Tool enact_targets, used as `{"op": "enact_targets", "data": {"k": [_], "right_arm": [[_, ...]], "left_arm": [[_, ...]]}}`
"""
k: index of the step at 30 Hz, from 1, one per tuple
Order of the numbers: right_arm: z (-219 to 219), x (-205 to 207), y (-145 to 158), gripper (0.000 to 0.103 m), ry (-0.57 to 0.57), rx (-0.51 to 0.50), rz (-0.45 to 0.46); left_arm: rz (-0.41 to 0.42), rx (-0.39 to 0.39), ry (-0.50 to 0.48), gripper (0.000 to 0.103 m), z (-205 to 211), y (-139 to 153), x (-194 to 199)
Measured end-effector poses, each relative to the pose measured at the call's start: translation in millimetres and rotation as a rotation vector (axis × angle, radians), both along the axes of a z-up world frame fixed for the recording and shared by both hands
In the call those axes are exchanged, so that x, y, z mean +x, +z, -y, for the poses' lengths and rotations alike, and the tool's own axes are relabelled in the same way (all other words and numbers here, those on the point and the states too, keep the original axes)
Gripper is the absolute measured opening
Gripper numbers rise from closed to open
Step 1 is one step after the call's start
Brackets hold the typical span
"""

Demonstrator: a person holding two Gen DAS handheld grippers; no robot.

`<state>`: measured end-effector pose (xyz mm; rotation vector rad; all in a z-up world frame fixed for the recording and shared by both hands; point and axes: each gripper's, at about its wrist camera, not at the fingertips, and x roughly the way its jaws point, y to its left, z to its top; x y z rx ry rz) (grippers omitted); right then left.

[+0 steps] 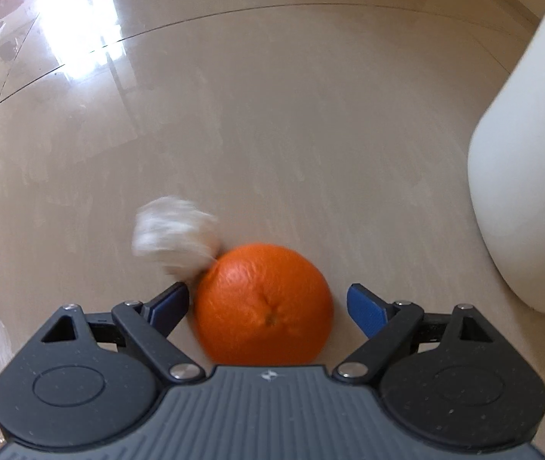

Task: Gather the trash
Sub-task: 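Move the left gripper back to the orange and grasp it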

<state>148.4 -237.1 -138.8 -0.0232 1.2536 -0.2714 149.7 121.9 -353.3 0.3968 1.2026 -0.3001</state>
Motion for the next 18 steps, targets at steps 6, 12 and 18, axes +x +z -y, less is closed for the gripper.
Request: {"op": "enact_targets", "data": {"k": [6,12,18], "right_arm": [[-0.7,-0.5,0.4,0.026,-0.001,0.0,0.003],[1.0,-1.0,1.0,0.026,-0.003,0.003,0.005],[1.8,-1.1,1.6,0.026,0.0,0.002,0.004]], "left_arm": [[0.007,-0.004,0.018,0.08,-2.2,7.4,-4.2],[0.005,0.006,0.005,0.07,-2.1,9.2,1.1],[-0.044,0.008,-0.028,0.064,-2.2,18.5,13.0]]}}
